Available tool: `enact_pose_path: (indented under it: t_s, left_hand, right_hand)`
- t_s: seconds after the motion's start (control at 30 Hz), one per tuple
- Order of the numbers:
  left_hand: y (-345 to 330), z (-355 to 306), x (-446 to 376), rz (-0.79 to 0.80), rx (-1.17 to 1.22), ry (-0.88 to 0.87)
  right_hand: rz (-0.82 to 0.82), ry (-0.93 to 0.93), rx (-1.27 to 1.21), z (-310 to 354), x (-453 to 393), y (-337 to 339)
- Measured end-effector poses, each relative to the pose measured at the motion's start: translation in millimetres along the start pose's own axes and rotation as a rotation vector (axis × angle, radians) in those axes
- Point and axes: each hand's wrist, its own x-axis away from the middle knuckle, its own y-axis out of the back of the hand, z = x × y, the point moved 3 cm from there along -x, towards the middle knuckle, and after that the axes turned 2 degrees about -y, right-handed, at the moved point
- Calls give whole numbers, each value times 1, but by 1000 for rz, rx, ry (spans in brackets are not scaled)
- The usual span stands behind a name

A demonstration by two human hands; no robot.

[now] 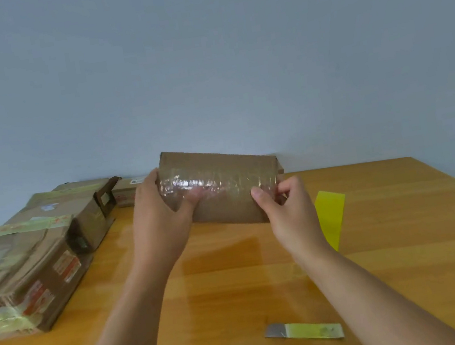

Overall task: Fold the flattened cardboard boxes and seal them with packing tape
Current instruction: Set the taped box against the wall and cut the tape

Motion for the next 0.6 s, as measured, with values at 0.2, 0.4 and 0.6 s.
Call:
enact_pose_path:
  t_s: [0.2, 0.4, 0.6]
  left_hand:
    - [-32, 42, 43, 45, 90, 161]
    - [-44, 65, 57, -11, 157, 237]
    - [-53, 74, 60, 20, 109, 267]
  right_hand:
    - [-3, 76, 211, -43, 11, -10]
    - [83, 26, 233, -75, 28, -21]
    - [128, 39, 410, -80, 28, -28]
